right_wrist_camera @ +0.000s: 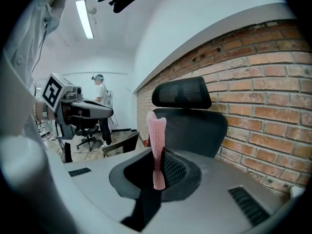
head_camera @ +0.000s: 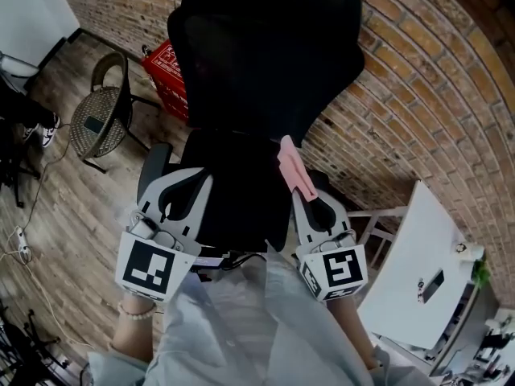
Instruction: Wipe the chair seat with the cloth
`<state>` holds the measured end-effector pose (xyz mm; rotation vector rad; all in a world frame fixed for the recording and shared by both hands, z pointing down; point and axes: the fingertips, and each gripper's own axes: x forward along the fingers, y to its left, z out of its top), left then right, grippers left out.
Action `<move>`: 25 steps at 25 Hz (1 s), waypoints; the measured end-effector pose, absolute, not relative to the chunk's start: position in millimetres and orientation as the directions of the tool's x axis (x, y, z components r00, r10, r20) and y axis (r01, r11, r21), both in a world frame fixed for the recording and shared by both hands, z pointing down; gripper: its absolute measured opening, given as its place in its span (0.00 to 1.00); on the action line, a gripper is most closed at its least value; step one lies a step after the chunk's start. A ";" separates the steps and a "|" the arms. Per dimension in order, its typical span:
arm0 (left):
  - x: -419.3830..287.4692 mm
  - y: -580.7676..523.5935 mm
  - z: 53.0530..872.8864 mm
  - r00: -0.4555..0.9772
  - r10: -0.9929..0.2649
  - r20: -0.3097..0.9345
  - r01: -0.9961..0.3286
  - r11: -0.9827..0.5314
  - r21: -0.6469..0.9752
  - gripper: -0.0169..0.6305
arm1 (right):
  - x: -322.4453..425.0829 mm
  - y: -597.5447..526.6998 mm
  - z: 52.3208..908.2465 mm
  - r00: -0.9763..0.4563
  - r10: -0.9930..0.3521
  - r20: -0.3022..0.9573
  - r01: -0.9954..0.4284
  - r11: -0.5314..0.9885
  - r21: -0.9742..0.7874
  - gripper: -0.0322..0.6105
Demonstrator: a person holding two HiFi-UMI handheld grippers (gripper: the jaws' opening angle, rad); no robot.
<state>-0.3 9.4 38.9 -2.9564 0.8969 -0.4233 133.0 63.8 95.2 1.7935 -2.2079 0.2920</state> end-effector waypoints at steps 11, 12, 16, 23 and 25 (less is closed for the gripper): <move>0.3 5.8 39.2 0.795 -0.556 0.243 -0.546 -0.830 -0.114 0.05 | 122.9 57.3 92.1 -0.204 -0.919 0.338 -0.973 0.228 0.030 0.14; 0.3 5.8 39.0 0.794 -0.559 0.241 -0.548 -0.828 -0.116 0.05 | 123.7 57.6 92.7 -0.201 -0.919 0.339 -0.974 0.223 0.027 0.14; 0.2 6.0 39.4 0.791 -0.563 0.240 -0.552 -0.826 -0.118 0.05 | 124.3 58.8 95.1 -0.201 -0.917 0.344 -0.974 0.223 0.026 0.14; -0.1 4.6 39.4 0.790 -0.563 0.241 -0.545 -0.826 -0.145 0.05 | 121.5 58.4 97.5 -0.201 -0.915 0.350 -0.974 0.224 0.025 0.14; 0.0 4.8 39.3 0.790 -0.563 0.241 -0.544 -0.826 -0.146 0.05 | 119.8 58.9 97.7 -0.206 -0.913 0.352 -0.973 0.230 0.027 0.14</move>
